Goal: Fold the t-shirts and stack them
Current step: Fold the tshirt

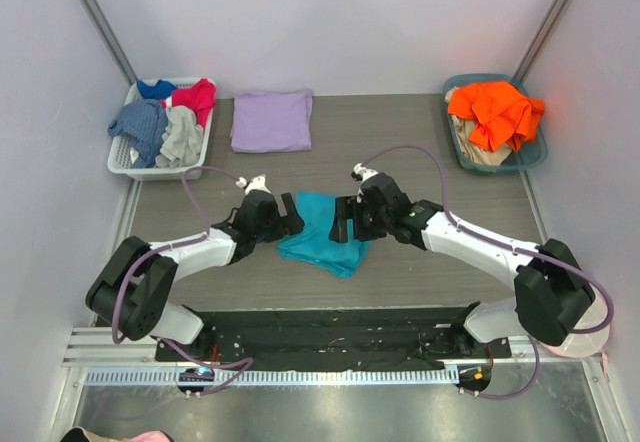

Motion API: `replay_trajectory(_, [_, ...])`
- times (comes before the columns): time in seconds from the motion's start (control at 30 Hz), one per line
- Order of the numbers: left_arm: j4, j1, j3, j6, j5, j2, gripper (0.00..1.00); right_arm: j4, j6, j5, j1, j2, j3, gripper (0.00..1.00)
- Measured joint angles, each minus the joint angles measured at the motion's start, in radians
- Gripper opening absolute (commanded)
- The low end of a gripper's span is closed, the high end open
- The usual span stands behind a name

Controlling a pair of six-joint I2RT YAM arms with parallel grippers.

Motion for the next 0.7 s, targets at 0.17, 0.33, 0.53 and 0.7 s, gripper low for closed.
replay_trajectory(0.17, [0.069,0.0,0.005,0.012,0.021,0.043,1.0,-0.021,-0.006,0.008,0.0,-0.034,0.024,0.82])
replay_trajectory(0.33, [0.134,0.001,0.023,0.015,0.071,0.09,1.0,-0.049,-0.007,0.02,0.0,-0.034,0.024,0.82])
replay_trajectory(0.53, [0.196,0.001,0.037,0.022,0.145,0.134,0.93,-0.058,-0.007,0.037,0.0,-0.034,0.022,0.82])
replay_trajectory(0.7, [0.235,0.004,0.036,0.027,0.21,0.16,0.74,-0.066,-0.007,0.053,0.0,-0.043,0.014,0.82])
